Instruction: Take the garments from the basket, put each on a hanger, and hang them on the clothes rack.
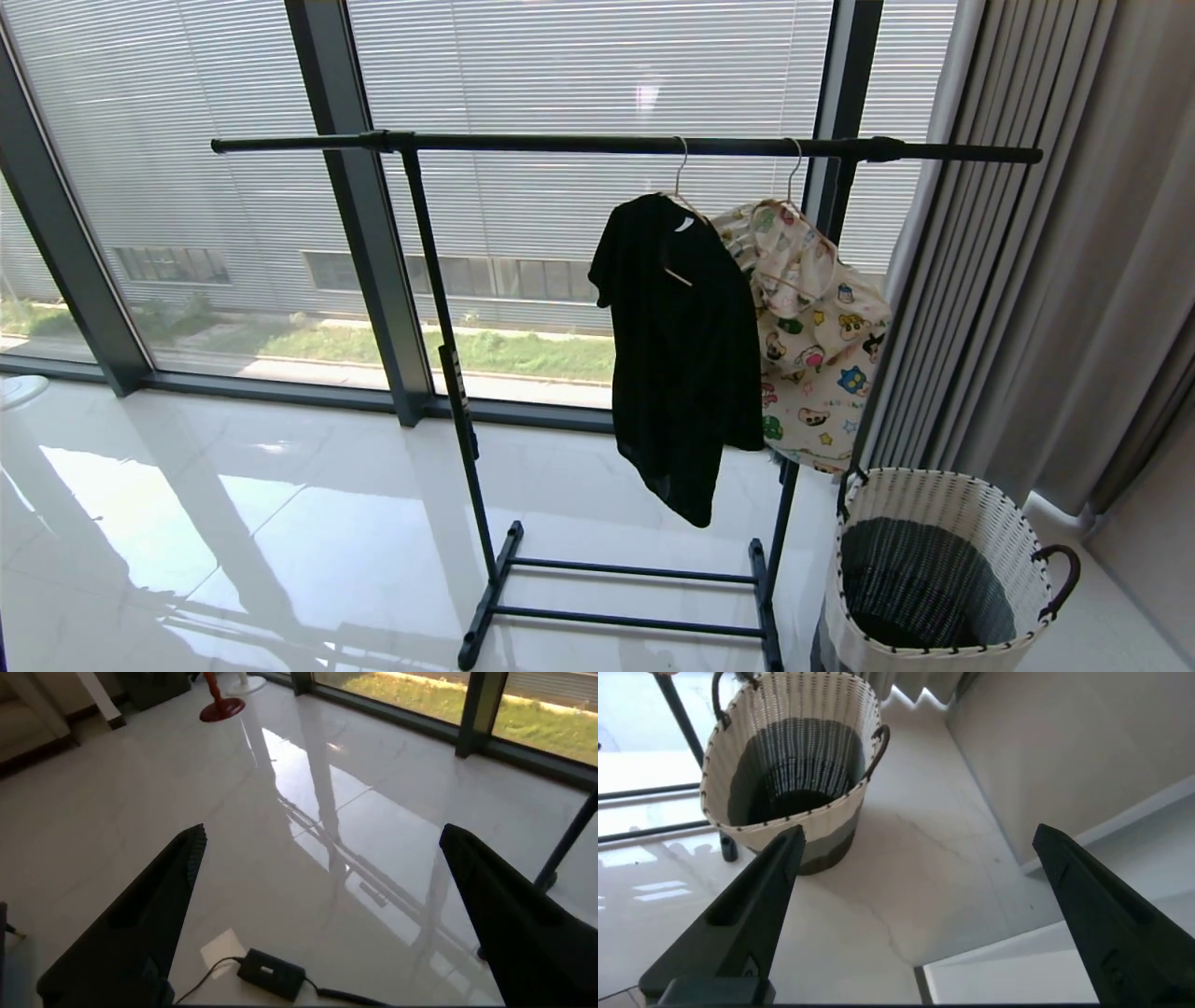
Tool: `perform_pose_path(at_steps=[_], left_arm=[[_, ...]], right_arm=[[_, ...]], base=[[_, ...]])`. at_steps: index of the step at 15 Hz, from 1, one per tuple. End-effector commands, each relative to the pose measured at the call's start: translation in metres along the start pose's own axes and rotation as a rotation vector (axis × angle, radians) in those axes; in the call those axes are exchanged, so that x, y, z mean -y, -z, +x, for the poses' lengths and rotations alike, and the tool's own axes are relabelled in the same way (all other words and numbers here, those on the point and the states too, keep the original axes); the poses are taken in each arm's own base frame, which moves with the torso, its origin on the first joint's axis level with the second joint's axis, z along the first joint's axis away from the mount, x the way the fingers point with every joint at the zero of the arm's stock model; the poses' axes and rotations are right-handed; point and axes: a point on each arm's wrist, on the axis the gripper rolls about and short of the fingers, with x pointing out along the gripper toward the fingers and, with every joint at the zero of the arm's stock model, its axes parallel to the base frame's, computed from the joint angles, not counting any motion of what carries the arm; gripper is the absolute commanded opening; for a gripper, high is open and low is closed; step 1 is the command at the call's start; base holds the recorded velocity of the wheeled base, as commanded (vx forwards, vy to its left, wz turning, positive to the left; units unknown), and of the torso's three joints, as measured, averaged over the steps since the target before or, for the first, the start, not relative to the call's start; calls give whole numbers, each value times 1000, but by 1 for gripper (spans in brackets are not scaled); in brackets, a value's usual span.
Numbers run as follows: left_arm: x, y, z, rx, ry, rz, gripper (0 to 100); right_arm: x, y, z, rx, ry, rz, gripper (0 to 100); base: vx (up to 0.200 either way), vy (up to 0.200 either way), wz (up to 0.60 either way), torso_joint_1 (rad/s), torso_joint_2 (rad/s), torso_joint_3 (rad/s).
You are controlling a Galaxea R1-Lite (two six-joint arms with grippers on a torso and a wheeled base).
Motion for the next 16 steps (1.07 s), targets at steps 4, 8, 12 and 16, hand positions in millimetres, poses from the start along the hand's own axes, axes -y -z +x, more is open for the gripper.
perform_pose_path(at_steps=[4, 8, 12, 16], left_arm=[[-11, 25, -33, 234, 193, -102, 100], [-24, 59, -55, 348, 237, -11, 100], [-24, 62, -52, 284, 160, 15, 100], [-24, 62, -52, 281, 160, 19, 100]], right_arm=[[11, 58, -17, 166, 41, 100, 100], [12, 85, -21, 269, 91, 134, 100], [13, 87, -22, 280, 133, 171, 100], [13, 87, -22, 279, 140, 155, 100]], base=[[0, 0, 0, -196, 485, 277], [0, 0, 0, -168, 450, 273], [0, 0, 0, -39, 116, 80], [0, 0, 0, 0, 0, 0]])
